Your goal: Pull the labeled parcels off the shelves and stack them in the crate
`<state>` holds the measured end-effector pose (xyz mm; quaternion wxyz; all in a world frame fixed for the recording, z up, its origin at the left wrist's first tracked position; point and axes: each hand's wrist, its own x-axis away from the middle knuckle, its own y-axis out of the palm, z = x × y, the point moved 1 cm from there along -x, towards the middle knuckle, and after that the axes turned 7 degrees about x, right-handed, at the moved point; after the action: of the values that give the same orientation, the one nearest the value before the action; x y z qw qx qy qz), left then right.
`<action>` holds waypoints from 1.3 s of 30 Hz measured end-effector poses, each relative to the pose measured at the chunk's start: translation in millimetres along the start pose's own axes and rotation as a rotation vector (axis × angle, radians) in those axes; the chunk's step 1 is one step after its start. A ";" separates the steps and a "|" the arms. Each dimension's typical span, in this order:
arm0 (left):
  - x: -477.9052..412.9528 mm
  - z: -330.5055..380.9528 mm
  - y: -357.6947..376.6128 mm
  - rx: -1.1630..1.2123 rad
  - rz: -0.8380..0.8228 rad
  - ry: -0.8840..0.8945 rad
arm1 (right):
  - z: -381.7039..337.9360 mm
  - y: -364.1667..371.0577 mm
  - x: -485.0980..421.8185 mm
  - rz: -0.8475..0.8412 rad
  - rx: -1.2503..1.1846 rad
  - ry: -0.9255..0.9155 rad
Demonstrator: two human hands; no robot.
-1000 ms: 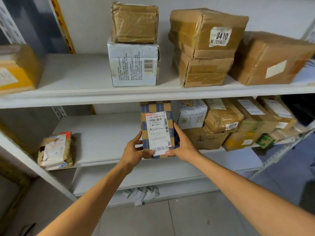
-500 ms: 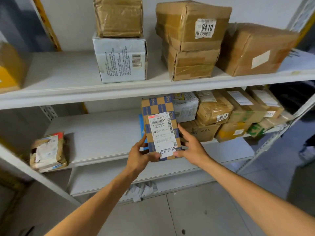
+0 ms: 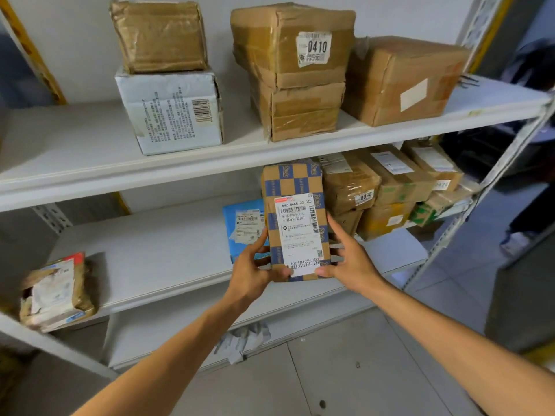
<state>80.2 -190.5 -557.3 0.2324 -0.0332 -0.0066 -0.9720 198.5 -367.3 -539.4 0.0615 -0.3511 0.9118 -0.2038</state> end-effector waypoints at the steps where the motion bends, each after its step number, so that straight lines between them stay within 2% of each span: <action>1: -4.0 1.5 10.4 -0.002 -0.026 0.006 | 3.4 -8.6 5.3 0.033 -0.010 0.010; 6: -27.4 -0.5 79.5 -0.068 -0.223 0.029 | 31.0 -59.2 46.6 0.240 -0.045 0.056; 12: -30.5 7.2 199.5 -0.054 -0.495 0.047 | 71.8 -128.2 122.0 0.563 -0.059 0.161; 20: -6.1 4.2 383.6 -0.107 -0.903 0.056 | 113.1 -215.5 243.6 0.942 0.007 0.381; 26: 46.5 16.0 544.0 -0.169 -1.224 0.123 | 137.8 -293.1 349.1 1.257 0.077 0.507; 32: 125.9 -0.4 663.1 -0.263 -1.503 0.206 | 163.2 -312.9 454.2 1.532 0.078 0.664; 39: 214.4 -19.6 746.1 -0.307 -1.872 0.222 | 176.4 -301.0 535.8 1.820 0.067 0.893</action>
<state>225.6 -953.3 -564.3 -0.6471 0.0478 0.1193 -0.7515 29.0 -983.5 -558.4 -0.1432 0.5871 0.7665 -0.2174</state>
